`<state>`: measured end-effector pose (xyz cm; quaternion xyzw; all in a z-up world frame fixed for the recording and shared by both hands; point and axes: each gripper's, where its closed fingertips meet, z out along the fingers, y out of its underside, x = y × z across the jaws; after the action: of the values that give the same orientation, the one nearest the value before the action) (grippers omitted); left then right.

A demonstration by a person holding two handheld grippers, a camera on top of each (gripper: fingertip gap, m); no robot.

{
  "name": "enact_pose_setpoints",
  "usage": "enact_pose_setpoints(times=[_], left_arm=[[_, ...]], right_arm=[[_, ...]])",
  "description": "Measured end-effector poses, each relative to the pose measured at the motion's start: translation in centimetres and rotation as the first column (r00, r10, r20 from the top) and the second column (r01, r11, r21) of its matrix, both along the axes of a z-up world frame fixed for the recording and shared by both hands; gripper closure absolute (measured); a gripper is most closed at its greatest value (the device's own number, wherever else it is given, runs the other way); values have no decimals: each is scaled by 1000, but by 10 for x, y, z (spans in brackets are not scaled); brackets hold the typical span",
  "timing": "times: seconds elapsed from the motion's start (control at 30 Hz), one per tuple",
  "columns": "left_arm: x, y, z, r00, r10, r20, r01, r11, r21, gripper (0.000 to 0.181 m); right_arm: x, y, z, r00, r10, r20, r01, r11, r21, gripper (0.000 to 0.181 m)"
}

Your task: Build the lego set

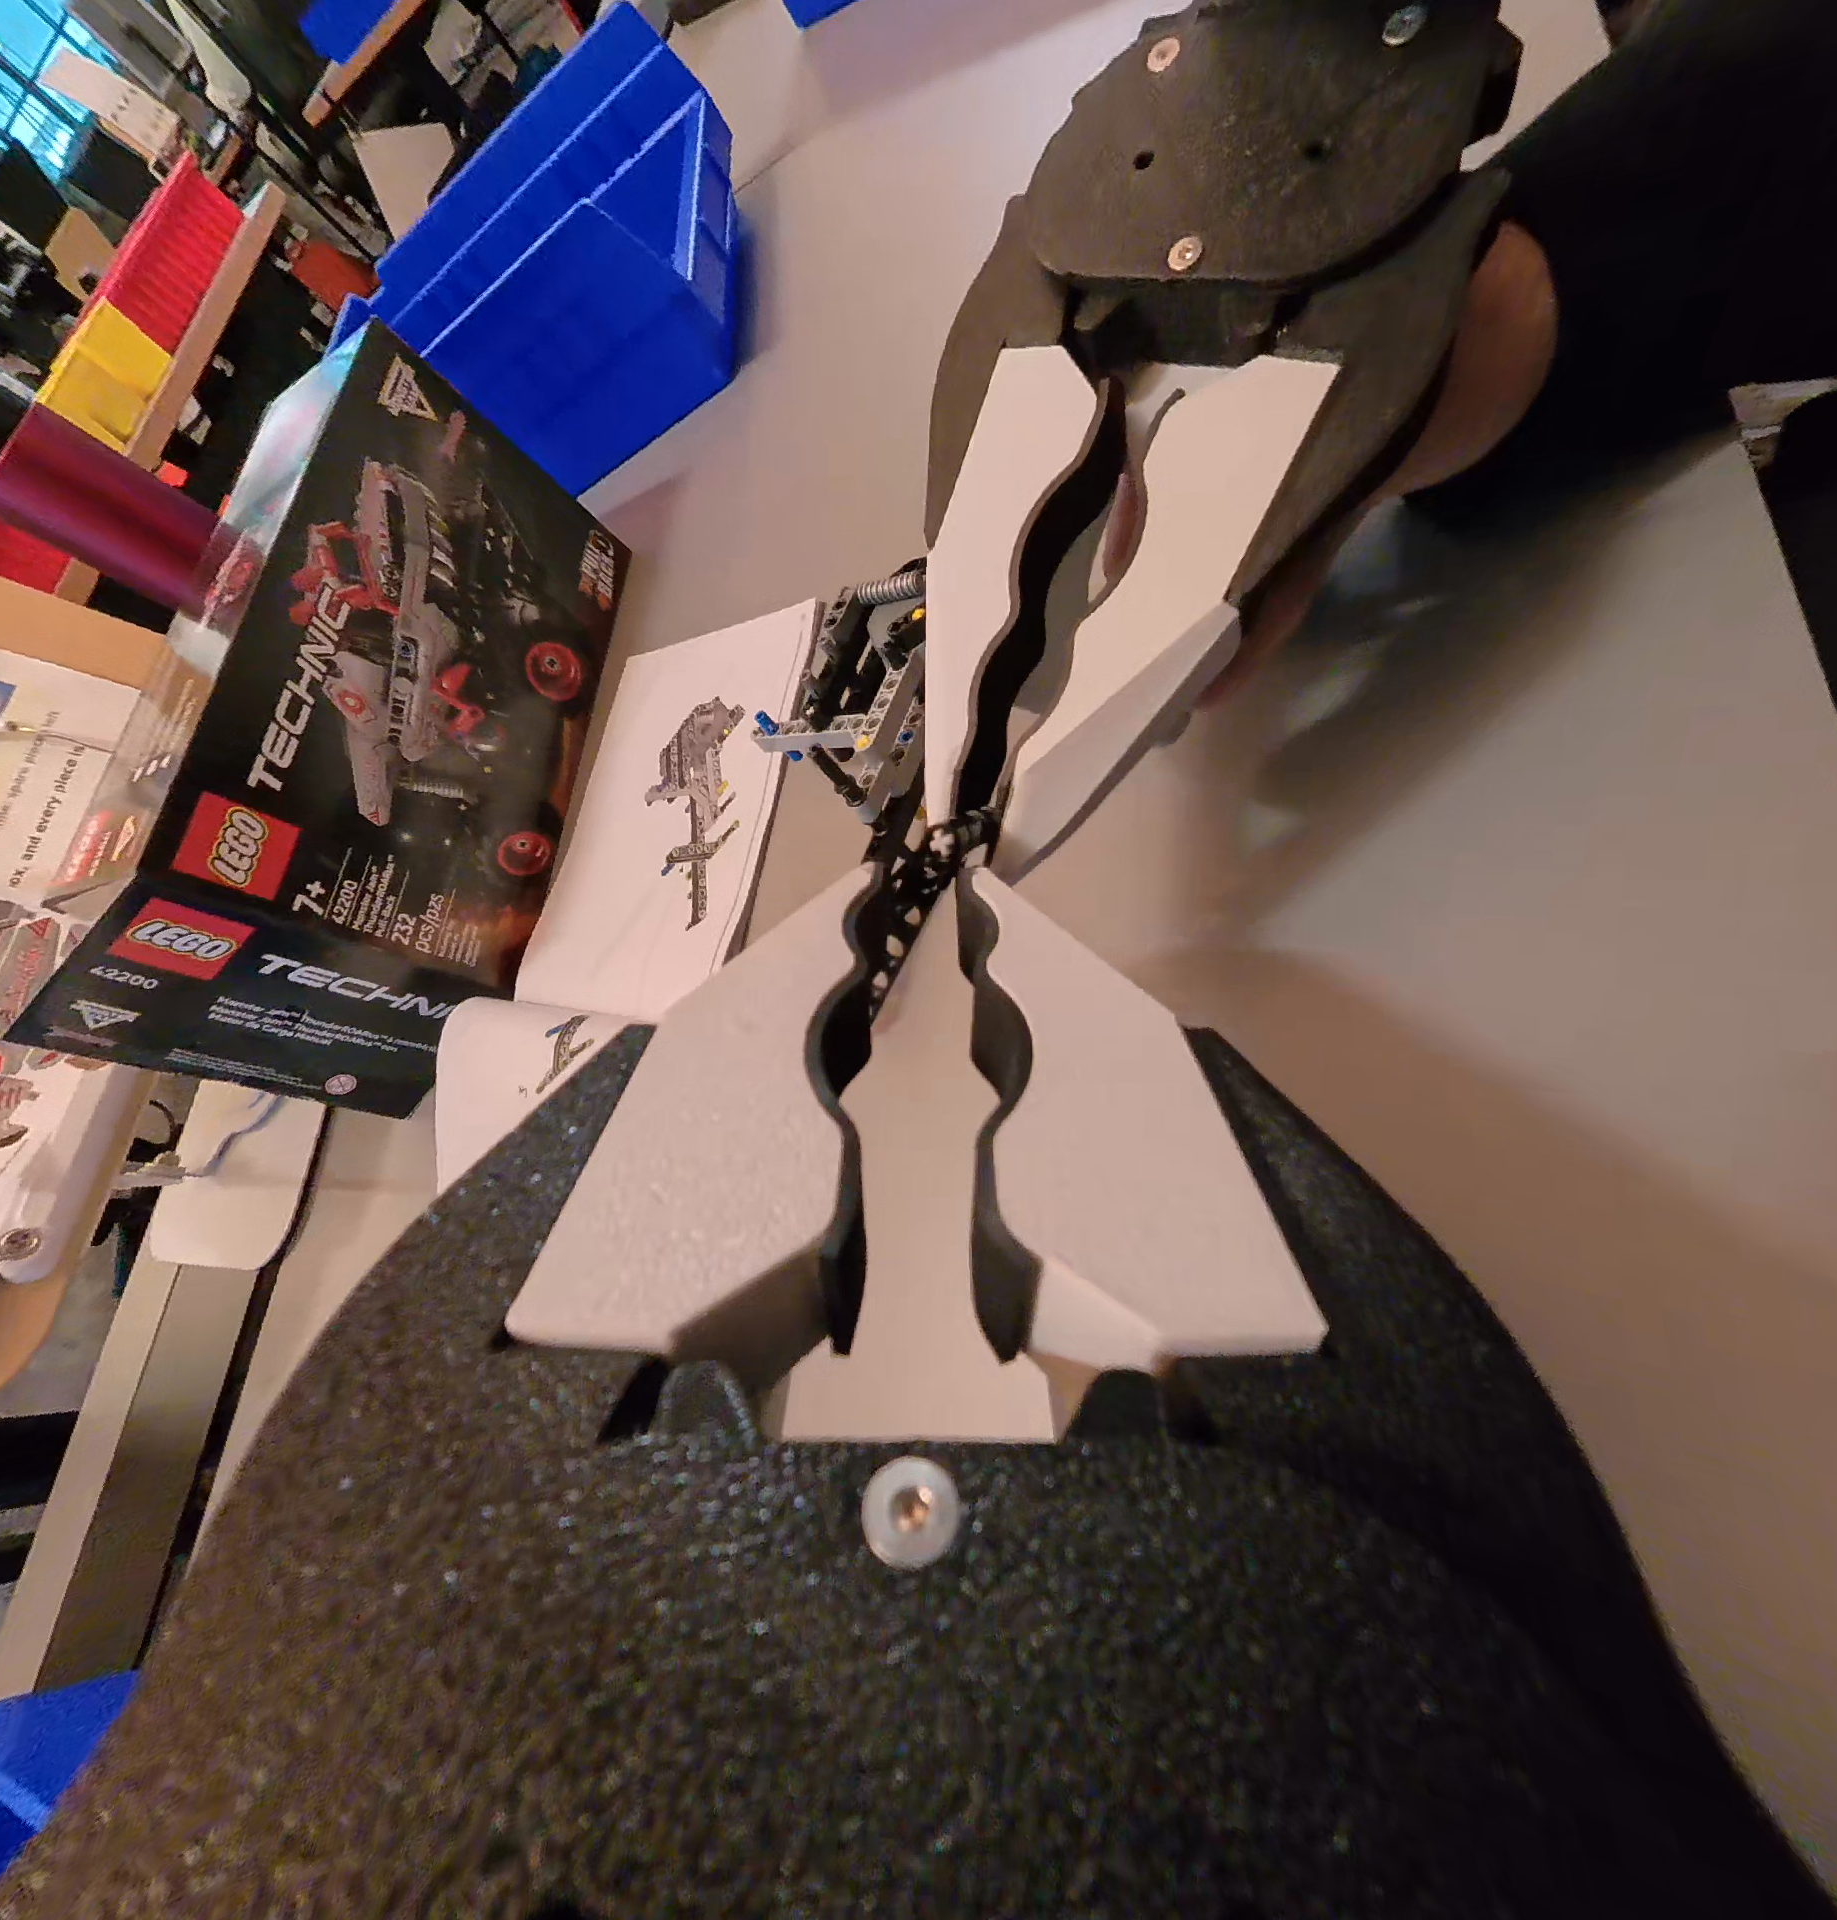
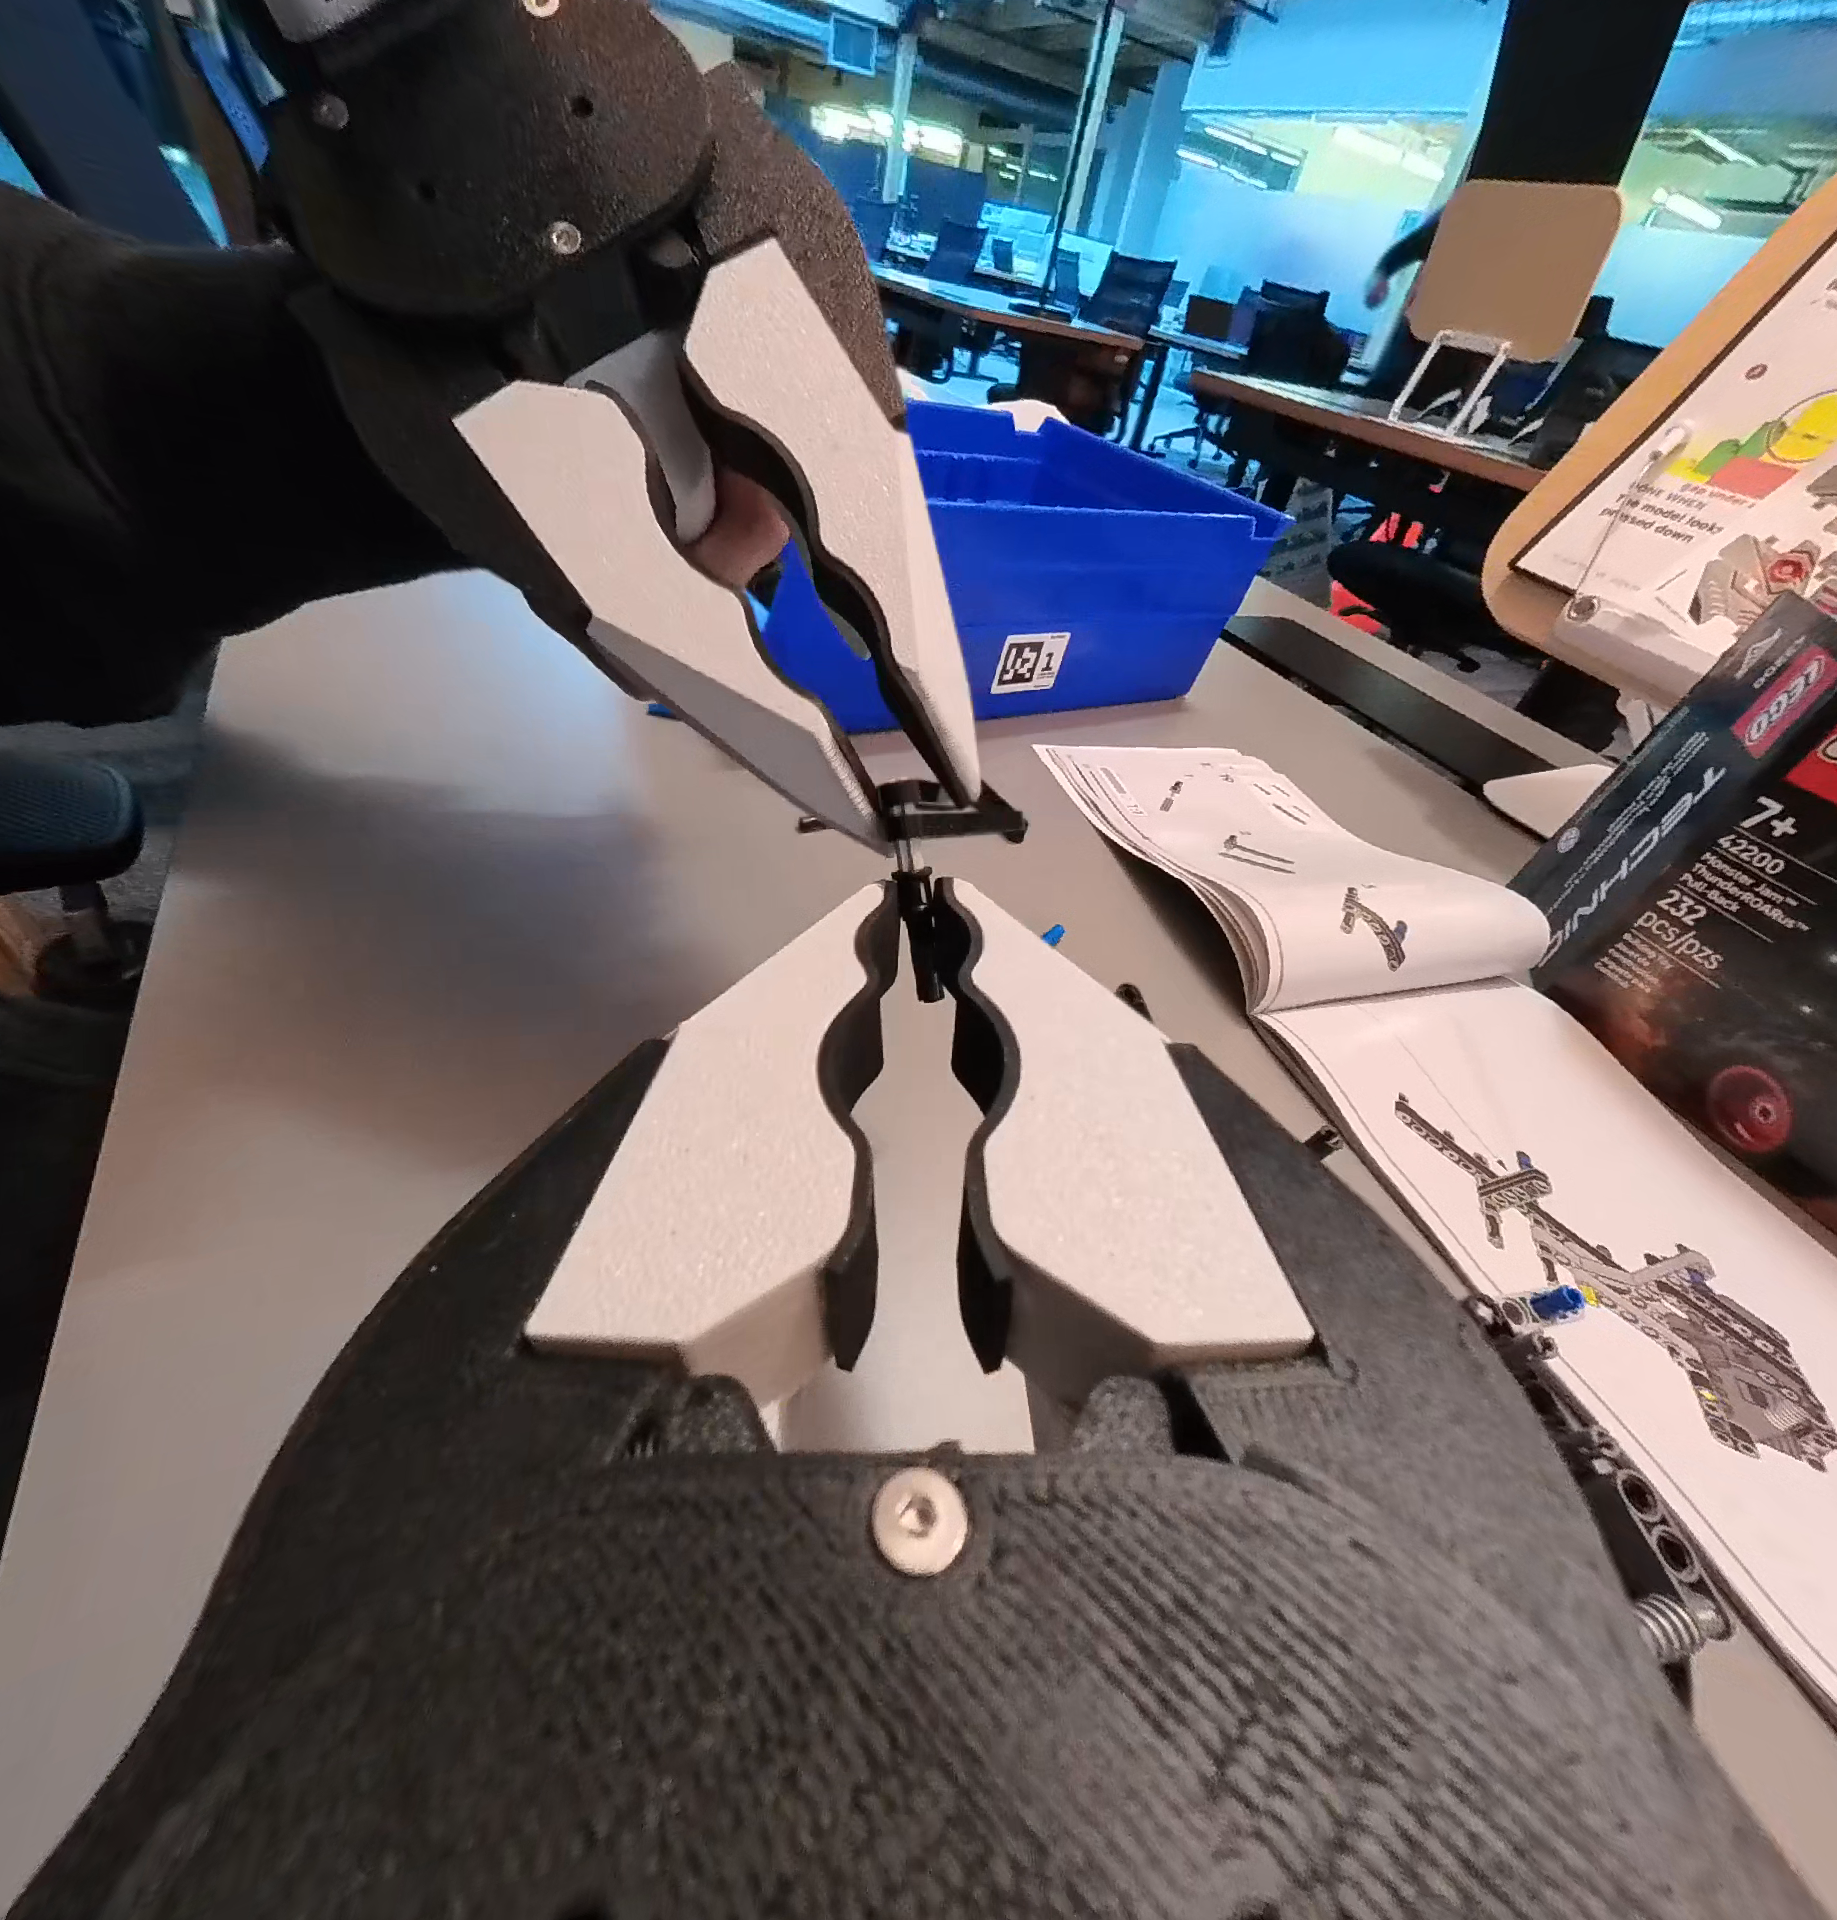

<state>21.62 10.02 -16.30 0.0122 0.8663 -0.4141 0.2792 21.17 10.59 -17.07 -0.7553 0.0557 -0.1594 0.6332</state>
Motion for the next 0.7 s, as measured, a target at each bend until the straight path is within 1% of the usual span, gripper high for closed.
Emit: enact_pose_setpoints(times=[0.33,0.63,0.7], left_arm=[[-1,1,2,1000,-7,23,7,1000,31,167],[-5,3,7,997,-50,53,47,997,69,163],[-8,2,5,997,-71,39,67,994,84,159]], right_arm=[[-2,0,-1,1000,16,-8,-16,1000,-2,177],[-13,1,0,994,107,-23,-107,994,9,177],[-16,1,1,992,126,-22,-126,992,15,177]])
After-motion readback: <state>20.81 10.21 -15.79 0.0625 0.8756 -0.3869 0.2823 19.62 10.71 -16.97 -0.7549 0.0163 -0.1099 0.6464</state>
